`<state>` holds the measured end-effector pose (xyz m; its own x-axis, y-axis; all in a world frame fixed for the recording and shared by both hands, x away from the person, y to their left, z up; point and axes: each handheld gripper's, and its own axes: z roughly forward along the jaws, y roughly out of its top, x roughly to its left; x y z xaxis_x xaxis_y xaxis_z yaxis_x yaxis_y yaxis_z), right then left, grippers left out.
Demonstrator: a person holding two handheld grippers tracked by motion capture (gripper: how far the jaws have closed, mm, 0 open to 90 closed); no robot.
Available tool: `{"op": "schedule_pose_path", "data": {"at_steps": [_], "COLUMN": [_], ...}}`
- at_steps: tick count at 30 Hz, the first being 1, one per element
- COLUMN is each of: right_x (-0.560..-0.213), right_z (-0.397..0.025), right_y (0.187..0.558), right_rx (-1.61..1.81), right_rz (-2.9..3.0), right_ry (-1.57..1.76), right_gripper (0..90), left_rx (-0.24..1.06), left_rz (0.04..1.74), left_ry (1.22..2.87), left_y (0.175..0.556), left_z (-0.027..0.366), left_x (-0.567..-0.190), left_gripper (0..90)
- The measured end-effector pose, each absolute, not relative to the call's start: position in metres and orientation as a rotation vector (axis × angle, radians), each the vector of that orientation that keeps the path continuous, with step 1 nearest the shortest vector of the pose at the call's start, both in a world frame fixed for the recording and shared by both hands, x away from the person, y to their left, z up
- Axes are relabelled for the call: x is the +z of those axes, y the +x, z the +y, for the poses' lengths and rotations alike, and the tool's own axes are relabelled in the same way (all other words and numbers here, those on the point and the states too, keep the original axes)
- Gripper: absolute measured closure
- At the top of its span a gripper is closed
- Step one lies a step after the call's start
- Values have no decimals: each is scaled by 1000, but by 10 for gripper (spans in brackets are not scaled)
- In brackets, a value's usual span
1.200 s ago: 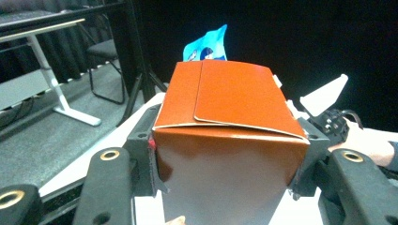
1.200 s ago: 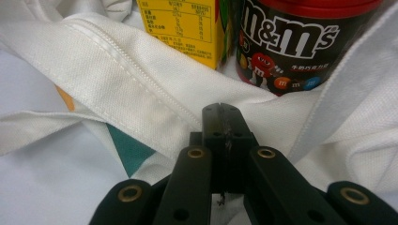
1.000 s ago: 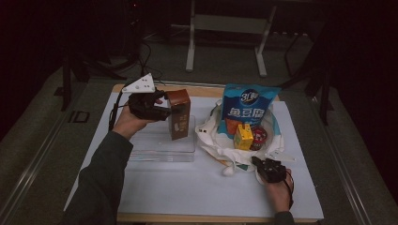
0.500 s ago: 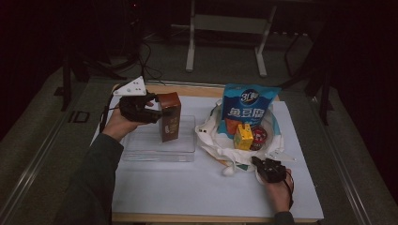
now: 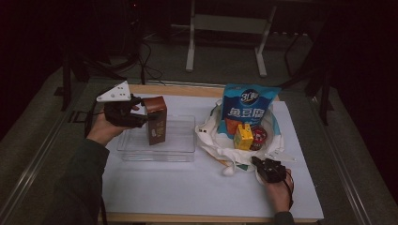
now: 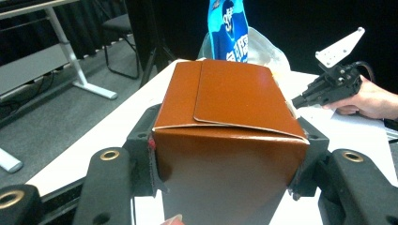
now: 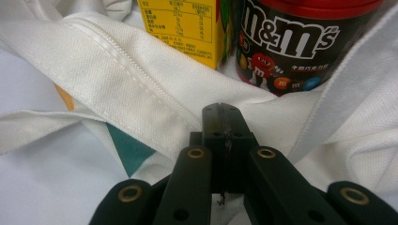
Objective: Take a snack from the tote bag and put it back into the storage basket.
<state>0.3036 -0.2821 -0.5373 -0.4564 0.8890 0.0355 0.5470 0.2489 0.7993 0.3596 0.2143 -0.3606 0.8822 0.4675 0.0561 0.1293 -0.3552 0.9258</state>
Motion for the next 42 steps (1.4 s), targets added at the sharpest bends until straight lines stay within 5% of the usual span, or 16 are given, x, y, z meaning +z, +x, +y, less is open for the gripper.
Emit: {"op": "schedule_pose_path", "data": {"at_steps": [16, 42], "right_x": [-537, -537], "right_z": [-282, -282], "right_y": [303, 304], "right_rx": [1076, 1075], "right_rz": [2100, 2101], "right_ry": [1306, 1305], "right_gripper": [900, 900], "left_rx": [358, 277], "left_rz": [437, 328], "left_ry": [2012, 2318], "left_y": [354, 370], "left_z": [225, 153], "left_x": [-374, -392], "left_gripper": [425, 411]}}
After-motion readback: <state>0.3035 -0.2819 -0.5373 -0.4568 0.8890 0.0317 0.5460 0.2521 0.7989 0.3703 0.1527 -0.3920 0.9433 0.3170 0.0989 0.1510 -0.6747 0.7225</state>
